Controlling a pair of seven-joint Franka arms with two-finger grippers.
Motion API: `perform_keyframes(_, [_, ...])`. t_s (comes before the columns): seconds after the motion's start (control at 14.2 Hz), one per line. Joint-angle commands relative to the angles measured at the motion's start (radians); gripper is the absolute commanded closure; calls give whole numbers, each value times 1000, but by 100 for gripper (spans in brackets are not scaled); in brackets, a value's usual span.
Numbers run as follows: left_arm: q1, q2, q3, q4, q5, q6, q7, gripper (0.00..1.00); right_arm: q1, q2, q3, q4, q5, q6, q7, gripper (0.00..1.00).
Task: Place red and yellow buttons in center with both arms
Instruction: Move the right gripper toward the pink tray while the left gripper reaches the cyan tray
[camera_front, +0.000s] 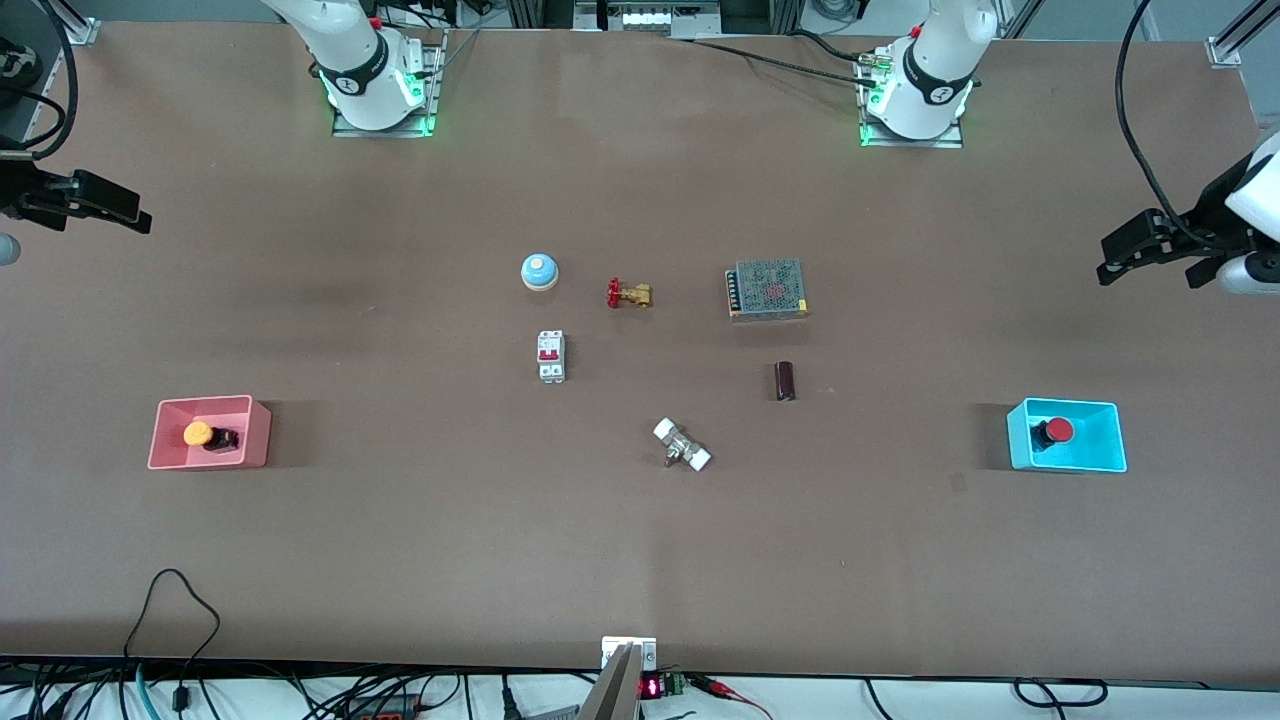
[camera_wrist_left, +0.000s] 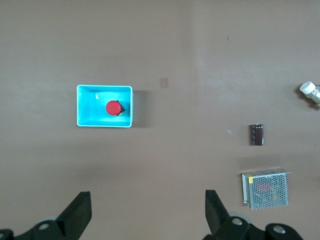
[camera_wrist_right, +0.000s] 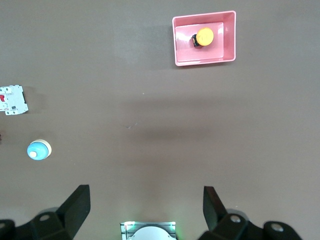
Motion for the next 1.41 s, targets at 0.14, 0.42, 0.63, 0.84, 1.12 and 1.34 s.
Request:
perform_keyframes(0.14, [30,-10,5,-6,-13,20,32,0,-4,-31,4,-36,-10,-6,14,0])
perform_keyframes(0.42, [30,-8,4,-8,-11,22,32,0,-10,-8,3,-36,-11,11,6,0])
perform_keyframes(0.63, [29,-8,1,-9,-11,19,30,0,-46,117,1,-31,-13,158,-8,0])
perform_keyframes(0.84, [32,8,2,-8,-11,22,32,0,-76,252,1,-28,-13,302,-22,0])
perform_keyframes(1.12, [73,112,7,-8,1,118,88,0,-99,409,1,-28,-27,514,-44,0])
perform_keyframes(1.34, [140,211,5,-1,0,207,159,0,-122,501,1,-27,-24,655,-57,0])
